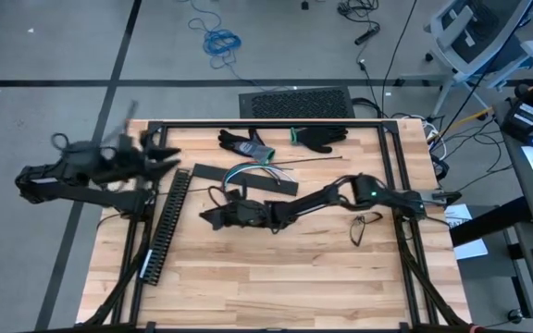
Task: Ziptie cables
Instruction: Move the black cable duct to the center of the table
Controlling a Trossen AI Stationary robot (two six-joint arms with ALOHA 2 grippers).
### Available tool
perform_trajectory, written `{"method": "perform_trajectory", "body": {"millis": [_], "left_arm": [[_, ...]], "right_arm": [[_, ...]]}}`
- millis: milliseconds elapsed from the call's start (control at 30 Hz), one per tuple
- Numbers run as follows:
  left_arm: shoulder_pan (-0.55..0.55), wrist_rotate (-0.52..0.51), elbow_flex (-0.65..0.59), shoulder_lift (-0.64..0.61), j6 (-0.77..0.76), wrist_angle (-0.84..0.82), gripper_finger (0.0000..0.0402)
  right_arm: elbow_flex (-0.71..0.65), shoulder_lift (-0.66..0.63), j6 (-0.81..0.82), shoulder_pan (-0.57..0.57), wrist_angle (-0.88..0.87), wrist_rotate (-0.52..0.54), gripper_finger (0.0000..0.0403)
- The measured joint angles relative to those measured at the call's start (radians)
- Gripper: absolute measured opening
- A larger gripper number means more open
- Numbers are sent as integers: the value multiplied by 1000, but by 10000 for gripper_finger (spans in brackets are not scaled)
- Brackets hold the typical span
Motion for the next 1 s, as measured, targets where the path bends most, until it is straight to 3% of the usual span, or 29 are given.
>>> {"method": "perform_trajectory", "body": {"millis": [167, 367, 533, 733, 867, 1000], "left_arm": [[0, -8, 1, -63, -8, 26, 154], [0, -11, 1, -110, -32, 26, 154], [0, -11, 1, -113, -32, 23, 154], [0, -11, 1, -113, -29, -15, 154], [0, -1, 1, -107, -88, -263, 154], [0, 19, 0, -81, -160, -514, 154]], "right_arm": [[298, 151, -50, -25, -150, -60, 179], [680, 335, -115, -56, -440, -82, 187], [632, 356, -5, -79, -391, -81, 187], [632, 364, -67, -79, -369, -110, 187], [628, 341, -177, -85, -381, -253, 187], [628, 259, -360, -132, -500, -267, 187]]}}
